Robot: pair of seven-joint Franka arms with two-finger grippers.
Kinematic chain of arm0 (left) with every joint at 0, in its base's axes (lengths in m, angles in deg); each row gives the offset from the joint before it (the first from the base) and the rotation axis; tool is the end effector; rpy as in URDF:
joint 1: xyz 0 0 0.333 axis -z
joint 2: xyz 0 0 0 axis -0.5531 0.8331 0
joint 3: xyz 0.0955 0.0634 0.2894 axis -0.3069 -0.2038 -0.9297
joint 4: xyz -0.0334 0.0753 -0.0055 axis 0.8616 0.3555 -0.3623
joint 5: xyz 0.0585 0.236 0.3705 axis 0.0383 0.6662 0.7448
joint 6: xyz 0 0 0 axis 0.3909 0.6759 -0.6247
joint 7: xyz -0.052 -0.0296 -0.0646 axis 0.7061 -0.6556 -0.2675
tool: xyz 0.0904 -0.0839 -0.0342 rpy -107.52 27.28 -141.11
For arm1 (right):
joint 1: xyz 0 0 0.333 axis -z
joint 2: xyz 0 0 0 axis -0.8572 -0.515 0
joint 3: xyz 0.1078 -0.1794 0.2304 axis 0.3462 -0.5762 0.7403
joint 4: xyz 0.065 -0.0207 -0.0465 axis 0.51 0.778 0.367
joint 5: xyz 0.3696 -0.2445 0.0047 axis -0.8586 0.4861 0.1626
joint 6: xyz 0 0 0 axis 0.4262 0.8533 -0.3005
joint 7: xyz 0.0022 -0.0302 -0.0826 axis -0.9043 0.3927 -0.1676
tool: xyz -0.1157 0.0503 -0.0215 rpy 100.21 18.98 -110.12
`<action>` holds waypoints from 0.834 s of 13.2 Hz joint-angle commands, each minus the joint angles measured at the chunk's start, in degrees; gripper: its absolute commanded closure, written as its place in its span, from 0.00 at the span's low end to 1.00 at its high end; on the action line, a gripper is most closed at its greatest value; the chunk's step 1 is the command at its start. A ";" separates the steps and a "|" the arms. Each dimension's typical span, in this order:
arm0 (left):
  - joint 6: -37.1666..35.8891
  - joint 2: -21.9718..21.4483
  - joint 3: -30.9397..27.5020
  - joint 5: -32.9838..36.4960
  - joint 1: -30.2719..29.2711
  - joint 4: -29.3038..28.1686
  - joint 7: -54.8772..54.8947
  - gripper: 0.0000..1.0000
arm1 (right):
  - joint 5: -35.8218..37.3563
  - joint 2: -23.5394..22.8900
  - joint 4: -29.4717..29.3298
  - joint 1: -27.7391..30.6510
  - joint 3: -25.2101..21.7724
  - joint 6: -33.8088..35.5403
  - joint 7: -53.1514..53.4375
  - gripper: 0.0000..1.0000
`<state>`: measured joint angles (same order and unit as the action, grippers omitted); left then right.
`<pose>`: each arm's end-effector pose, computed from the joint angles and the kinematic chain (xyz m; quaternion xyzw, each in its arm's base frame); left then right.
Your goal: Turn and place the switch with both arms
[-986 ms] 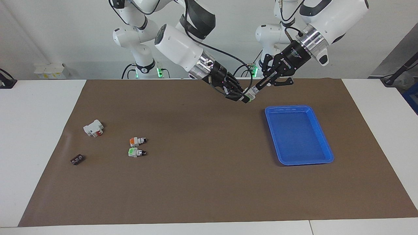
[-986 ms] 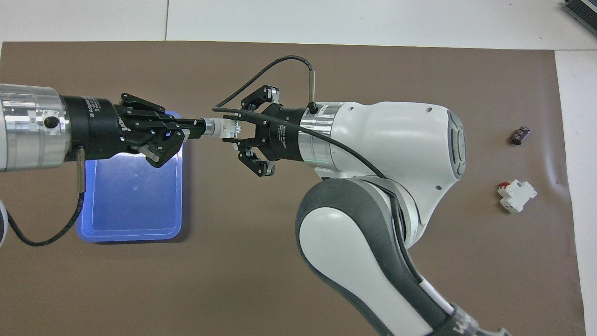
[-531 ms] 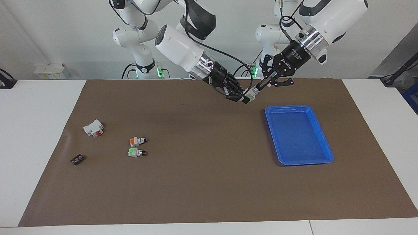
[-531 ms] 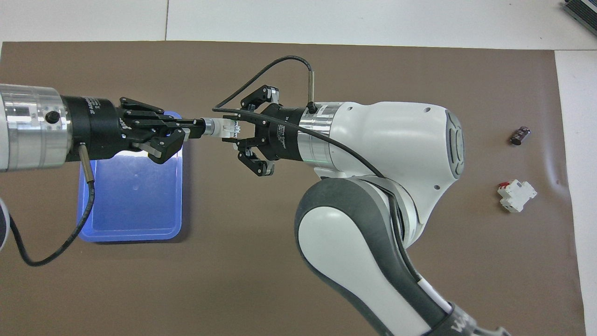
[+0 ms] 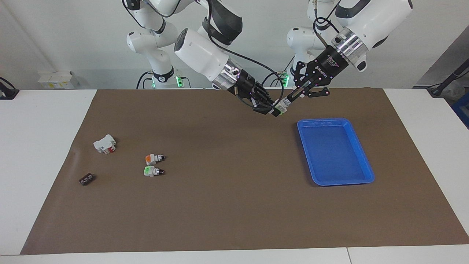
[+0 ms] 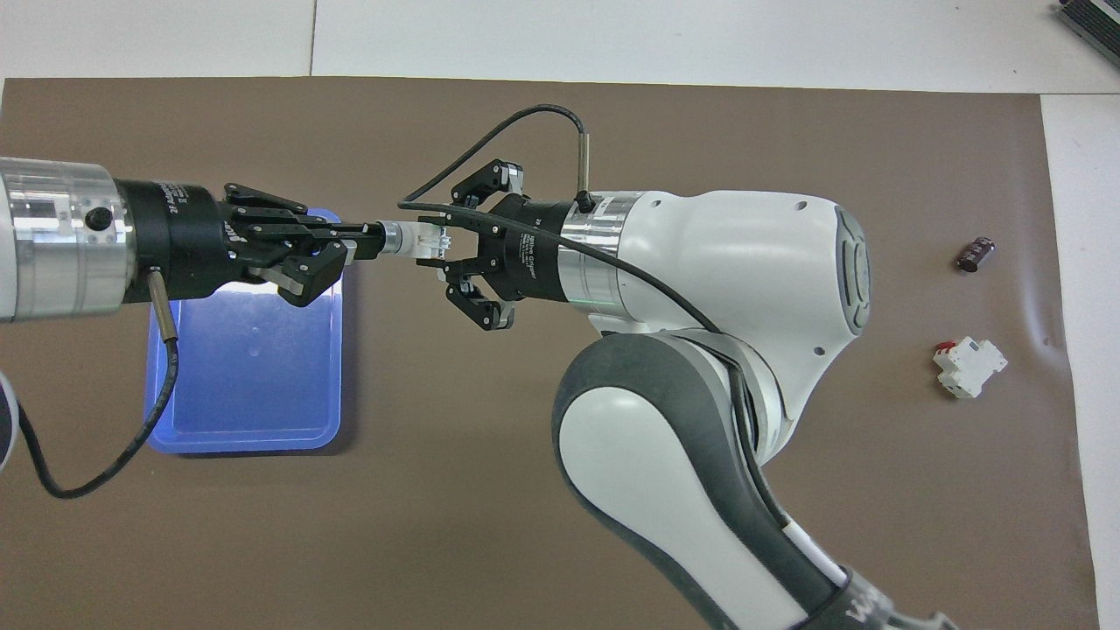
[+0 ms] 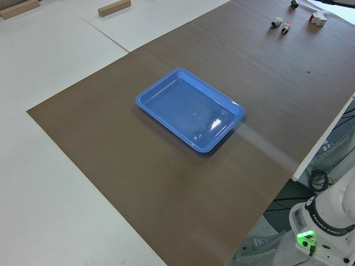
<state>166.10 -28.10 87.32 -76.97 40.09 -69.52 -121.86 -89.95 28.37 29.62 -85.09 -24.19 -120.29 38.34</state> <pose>0.5808 -0.2060 0.6118 0.3227 0.8763 -0.2921 0.2064 0.6070 0.4256 0.5226 -0.6431 0.6163 0.2134 0.4013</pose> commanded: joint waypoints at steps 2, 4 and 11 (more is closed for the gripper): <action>2.58 -0.55 -0.15 2.55 0.00 0.26 -2.25 1.00 | 1.42 -0.01 0.48 -0.19 0.51 0.31 1.83 1.00; 2.49 -0.55 -0.24 2.64 0.00 0.26 -2.16 1.00 | 1.42 -0.10 0.48 -0.19 0.51 0.31 1.92 1.00; 2.58 -0.55 -0.15 4.39 0.00 0.18 -2.16 1.00 | 1.69 0.34 0.65 0.34 0.34 2.23 1.83 0.04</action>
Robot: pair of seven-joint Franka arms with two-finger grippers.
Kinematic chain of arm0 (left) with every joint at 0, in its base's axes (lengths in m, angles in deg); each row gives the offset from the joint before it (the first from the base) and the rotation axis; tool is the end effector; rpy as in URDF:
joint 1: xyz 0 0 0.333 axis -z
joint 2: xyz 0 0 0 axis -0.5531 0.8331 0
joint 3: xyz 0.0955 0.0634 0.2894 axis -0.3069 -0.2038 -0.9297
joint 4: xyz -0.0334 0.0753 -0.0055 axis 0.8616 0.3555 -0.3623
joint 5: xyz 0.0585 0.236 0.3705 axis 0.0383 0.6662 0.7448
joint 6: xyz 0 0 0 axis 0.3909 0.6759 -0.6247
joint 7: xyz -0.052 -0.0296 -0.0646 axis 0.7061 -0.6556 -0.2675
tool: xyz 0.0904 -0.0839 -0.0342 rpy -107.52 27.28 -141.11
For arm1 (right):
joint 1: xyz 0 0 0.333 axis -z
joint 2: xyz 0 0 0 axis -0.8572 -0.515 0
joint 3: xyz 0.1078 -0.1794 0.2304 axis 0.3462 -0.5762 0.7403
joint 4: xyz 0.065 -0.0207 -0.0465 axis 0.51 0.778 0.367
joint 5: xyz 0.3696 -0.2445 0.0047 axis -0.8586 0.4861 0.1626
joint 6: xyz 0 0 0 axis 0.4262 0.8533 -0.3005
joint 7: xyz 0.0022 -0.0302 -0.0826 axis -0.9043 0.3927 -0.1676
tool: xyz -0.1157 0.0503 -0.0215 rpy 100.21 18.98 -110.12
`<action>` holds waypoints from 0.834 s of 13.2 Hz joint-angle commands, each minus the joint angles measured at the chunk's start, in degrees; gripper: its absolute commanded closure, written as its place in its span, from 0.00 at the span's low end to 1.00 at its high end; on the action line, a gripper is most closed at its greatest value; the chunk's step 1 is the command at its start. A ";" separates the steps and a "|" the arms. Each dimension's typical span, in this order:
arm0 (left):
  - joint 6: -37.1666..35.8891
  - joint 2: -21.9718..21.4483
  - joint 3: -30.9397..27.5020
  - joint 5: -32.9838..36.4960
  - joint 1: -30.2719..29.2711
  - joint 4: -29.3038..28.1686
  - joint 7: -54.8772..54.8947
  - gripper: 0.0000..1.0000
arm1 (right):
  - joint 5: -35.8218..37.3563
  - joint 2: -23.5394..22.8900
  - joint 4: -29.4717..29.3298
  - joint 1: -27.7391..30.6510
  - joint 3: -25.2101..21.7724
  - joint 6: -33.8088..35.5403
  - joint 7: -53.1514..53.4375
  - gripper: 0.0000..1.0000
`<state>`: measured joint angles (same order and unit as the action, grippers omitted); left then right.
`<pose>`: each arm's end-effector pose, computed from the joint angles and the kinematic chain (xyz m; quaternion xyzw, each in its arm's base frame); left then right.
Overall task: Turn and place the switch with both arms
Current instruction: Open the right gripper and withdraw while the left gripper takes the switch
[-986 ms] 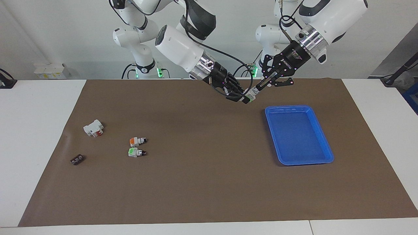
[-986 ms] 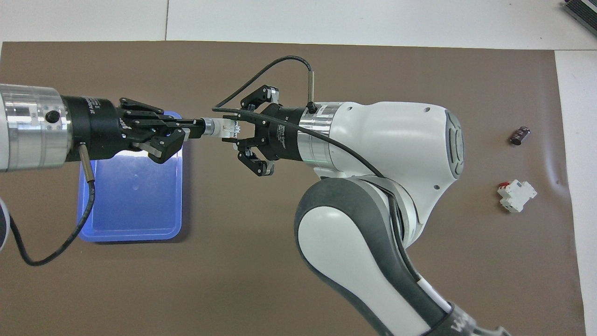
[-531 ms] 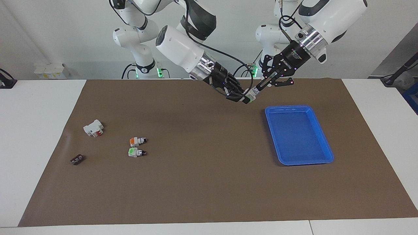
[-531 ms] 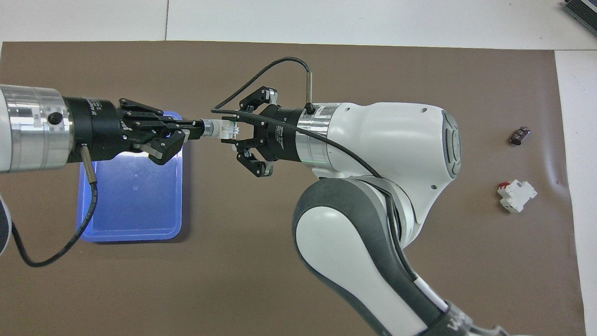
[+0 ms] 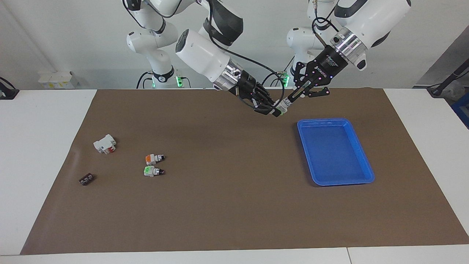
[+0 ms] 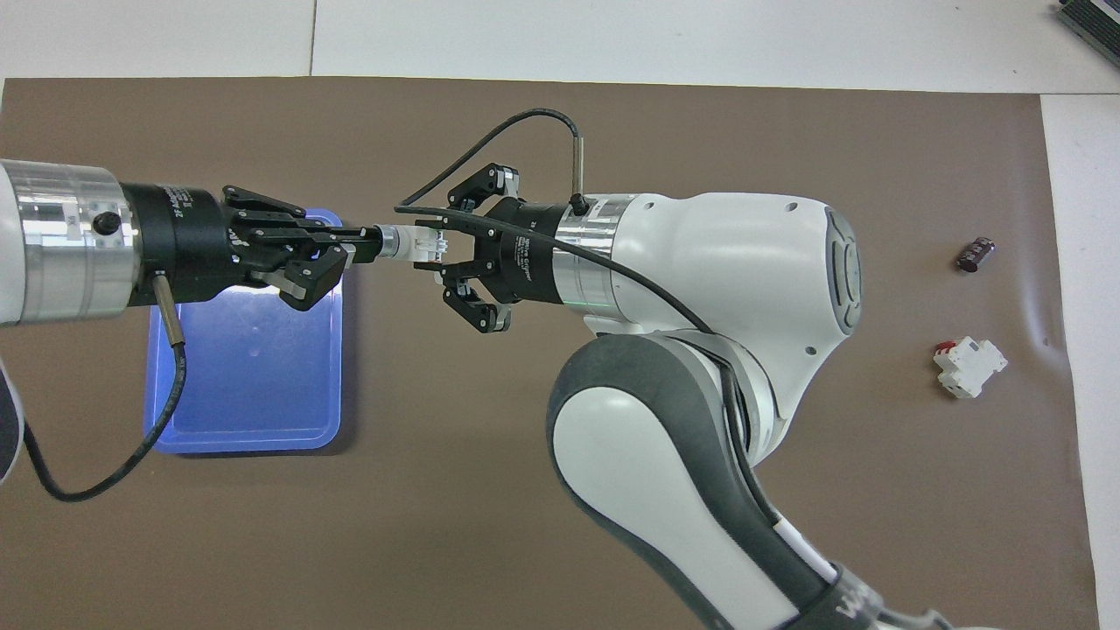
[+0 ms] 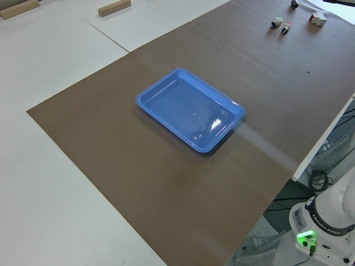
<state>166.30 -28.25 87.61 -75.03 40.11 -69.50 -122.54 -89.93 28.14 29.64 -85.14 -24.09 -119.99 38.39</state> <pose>0.5797 -0.2069 0.6121 0.3257 0.8803 -0.2775 0.2047 0.6060 0.4278 0.5191 -0.6446 0.6162 0.2164 0.3974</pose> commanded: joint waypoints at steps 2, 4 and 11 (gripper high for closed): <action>2.21 -0.40 -0.45 3.16 -0.11 0.06 -1.30 1.00 | 4.47 1.09 0.63 0.73 0.14 3.60 1.61 0.00; 2.21 -0.40 -0.53 4.04 -0.11 -0.11 -1.12 1.00 | 5.71 2.05 0.72 1.96 0.14 5.97 1.43 0.00; 3.09 -3.11 -0.53 12.30 -0.20 -6.69 3.87 1.00 | 29.58 5.57 1.33 7.23 -0.04 13.89 -4.43 0.00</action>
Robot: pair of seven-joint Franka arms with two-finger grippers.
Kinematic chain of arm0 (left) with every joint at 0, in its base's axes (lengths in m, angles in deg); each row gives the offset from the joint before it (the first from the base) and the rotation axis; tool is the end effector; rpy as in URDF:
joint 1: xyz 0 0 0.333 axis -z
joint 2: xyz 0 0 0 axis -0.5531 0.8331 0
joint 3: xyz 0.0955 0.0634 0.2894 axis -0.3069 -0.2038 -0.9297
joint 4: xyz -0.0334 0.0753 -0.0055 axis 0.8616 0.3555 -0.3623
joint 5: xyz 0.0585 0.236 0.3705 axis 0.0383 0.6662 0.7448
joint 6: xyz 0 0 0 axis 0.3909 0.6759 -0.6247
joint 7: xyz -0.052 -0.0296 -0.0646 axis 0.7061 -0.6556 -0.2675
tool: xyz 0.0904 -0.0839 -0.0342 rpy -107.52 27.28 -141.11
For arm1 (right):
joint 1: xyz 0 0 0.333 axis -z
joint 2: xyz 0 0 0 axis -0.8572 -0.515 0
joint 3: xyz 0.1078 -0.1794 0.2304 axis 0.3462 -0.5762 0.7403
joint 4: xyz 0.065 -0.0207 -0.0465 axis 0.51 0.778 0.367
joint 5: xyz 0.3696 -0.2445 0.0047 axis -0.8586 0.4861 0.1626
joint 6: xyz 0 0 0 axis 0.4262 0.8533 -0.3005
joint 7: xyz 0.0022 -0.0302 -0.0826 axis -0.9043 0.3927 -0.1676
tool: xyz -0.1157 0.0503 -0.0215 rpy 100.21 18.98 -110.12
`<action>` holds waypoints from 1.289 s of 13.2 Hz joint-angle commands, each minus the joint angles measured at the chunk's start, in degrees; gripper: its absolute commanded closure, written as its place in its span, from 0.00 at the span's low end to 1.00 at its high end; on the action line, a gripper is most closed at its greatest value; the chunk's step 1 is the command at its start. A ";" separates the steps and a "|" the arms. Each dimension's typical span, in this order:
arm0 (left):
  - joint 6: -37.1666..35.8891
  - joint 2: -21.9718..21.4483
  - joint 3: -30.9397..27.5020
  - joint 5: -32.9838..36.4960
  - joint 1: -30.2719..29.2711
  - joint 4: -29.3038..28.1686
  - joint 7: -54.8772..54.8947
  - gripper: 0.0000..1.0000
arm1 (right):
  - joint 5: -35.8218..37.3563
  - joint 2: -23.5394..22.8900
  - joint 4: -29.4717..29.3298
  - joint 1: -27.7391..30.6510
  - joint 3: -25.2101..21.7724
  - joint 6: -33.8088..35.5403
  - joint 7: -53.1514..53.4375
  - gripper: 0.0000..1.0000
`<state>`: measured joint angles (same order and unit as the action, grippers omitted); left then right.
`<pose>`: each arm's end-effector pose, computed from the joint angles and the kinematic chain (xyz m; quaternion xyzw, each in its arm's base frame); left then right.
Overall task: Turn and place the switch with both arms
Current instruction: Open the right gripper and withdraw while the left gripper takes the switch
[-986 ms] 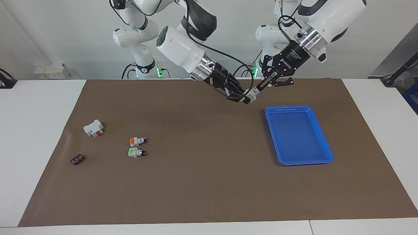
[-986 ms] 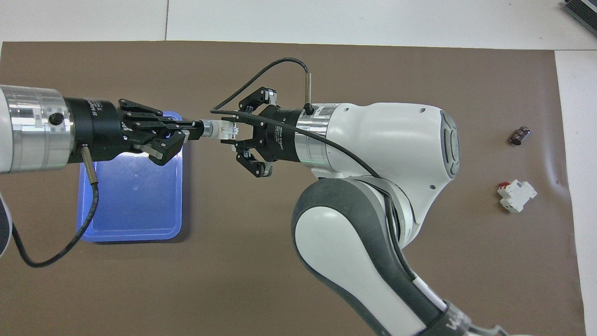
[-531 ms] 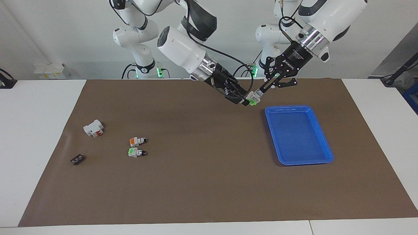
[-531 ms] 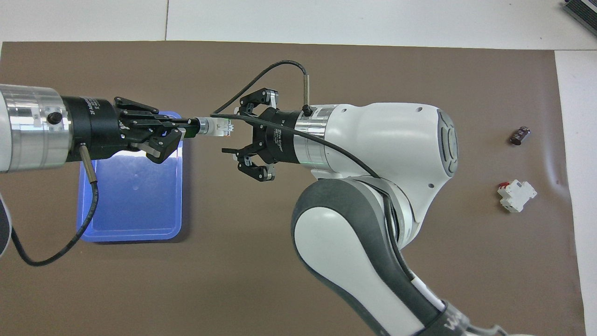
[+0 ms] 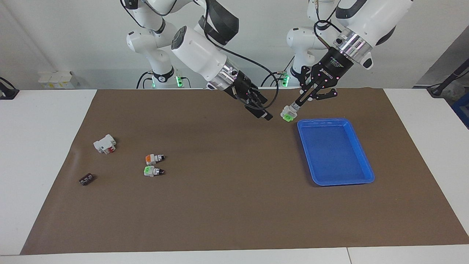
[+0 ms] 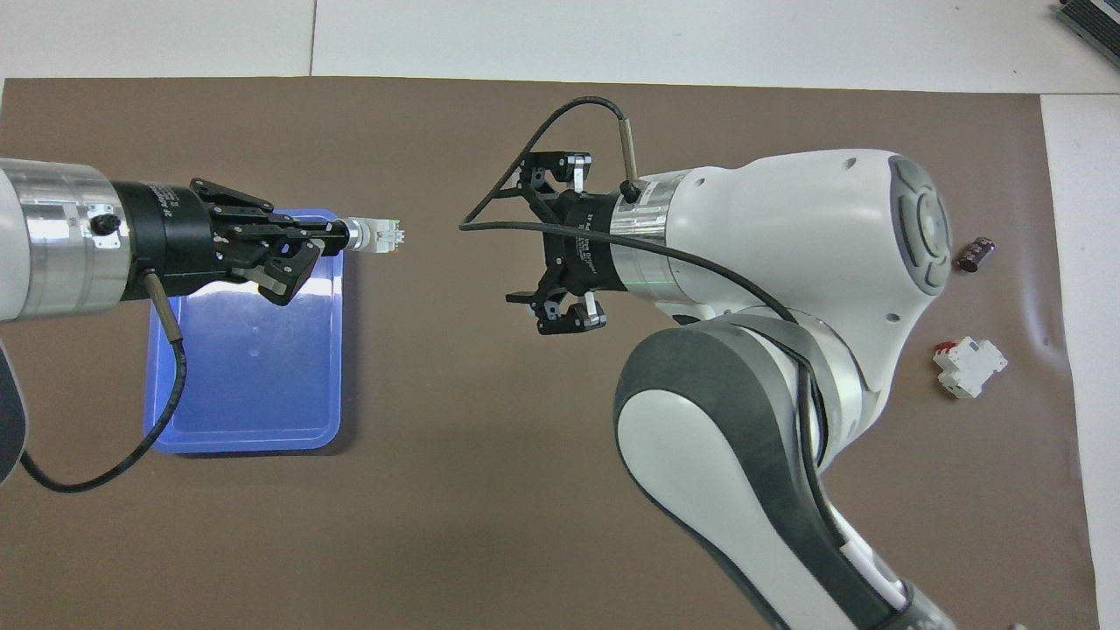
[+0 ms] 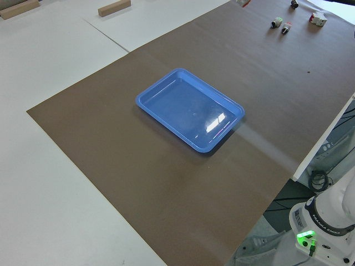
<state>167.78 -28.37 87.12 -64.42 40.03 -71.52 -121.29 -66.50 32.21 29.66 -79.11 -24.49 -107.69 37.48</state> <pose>0.5844 -0.1865 0.5883 0.3564 0.8948 -0.1884 0.1916 0.6187 0.3554 0.5398 -0.7595 0.5733 0.0854 0.2953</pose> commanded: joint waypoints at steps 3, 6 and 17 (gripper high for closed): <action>4.83 -6.86 0.04 4.41 -0.12 -12.83 10.26 1.00 | 19.06 2.99 1.31 4.02 0.37 6.66 -16.59 0.00; 5.29 -8.63 -0.04 7.92 -0.21 -20.13 18.69 1.00 | 28.32 5.36 1.31 7.97 0.45 15.01 -37.50 0.00; 15.63 -6.78 0.04 18.75 -7.24 -36.83 48.50 1.00 | 28.52 9.50 -1.59 20.29 -0.25 29.96 -65.16 0.00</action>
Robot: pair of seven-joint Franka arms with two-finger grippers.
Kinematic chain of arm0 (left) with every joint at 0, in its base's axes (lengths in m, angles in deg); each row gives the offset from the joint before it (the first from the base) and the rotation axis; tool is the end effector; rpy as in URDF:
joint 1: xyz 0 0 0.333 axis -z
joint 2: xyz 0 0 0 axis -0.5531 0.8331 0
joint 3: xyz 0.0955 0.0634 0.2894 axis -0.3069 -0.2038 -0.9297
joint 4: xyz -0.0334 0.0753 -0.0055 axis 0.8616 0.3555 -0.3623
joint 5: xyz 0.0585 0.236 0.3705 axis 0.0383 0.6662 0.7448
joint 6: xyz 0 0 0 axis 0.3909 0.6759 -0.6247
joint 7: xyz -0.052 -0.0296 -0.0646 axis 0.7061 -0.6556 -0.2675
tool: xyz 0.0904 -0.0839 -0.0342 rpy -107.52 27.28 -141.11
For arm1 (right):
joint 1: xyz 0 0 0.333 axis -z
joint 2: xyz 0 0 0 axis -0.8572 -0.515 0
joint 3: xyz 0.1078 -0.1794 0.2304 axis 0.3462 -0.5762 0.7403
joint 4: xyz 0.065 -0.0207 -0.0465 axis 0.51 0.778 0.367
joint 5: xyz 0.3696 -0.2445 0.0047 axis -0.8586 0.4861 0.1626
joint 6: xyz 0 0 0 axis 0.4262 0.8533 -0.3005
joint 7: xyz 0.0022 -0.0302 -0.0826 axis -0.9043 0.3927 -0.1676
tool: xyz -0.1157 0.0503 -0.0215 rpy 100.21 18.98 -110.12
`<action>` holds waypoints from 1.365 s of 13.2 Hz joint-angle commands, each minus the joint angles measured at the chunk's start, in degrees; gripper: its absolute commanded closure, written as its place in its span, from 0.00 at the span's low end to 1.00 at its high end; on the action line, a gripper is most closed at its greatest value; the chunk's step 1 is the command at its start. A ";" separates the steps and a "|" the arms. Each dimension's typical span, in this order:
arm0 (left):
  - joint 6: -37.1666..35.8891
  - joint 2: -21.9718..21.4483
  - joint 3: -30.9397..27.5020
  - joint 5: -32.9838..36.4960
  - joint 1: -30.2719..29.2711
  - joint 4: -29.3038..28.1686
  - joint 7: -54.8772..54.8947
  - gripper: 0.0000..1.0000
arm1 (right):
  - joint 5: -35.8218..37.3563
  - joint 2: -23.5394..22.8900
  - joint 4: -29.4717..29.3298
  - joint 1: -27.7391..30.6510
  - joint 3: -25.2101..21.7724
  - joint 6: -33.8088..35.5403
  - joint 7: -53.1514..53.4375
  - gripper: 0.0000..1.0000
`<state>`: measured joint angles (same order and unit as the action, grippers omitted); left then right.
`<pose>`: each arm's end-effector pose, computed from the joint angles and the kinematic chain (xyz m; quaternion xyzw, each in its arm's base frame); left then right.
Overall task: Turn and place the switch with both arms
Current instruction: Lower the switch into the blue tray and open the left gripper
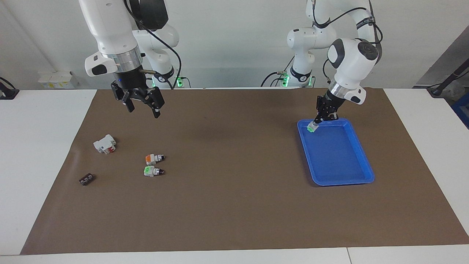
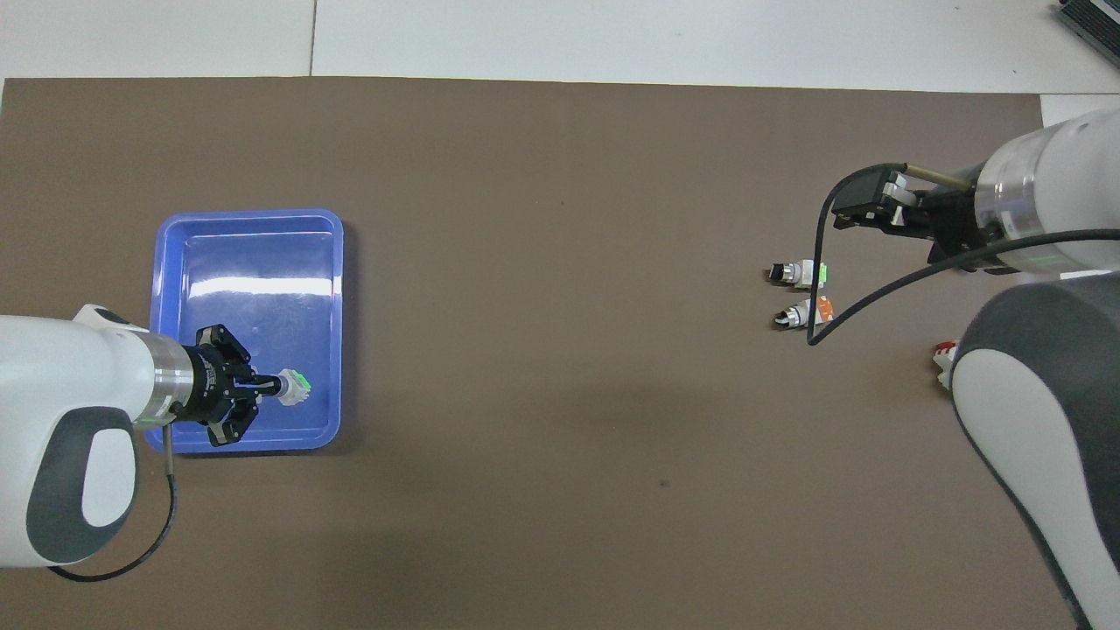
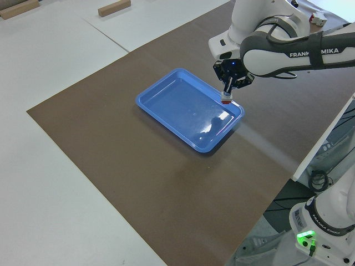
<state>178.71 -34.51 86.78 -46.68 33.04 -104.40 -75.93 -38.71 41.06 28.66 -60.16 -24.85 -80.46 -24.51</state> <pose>0.5052 -0.0669 0.3516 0.6647 0.7447 -0.0359 0.0486 0.6241 0.1009 0.5900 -0.9840 0.1646 -0.0660 0.0163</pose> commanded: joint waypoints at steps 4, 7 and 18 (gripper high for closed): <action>8.07 0.23 0.39 1.00 -0.86 -4.94 6.66 1.00 | 0.20 1.09 -0.58 2.56 0.02 3.89 -3.43 0.00; 9.38 1.02 0.39 1.00 -0.86 -4.06 6.67 0.00 | -0.15 1.97 -0.32 0.12 -3.74 6.95 -5.71 0.00; 12.47 8.93 -0.14 1.09 -0.95 15.36 6.93 0.00 | -1.81 1.80 -0.32 -2.72 -12.55 8.46 -15.30 0.00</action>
<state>190.65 -26.77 86.74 -46.62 32.50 -90.50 -69.85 -38.94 42.57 28.33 -63.98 -37.14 -72.78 -38.31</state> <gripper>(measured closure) 0.000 0.000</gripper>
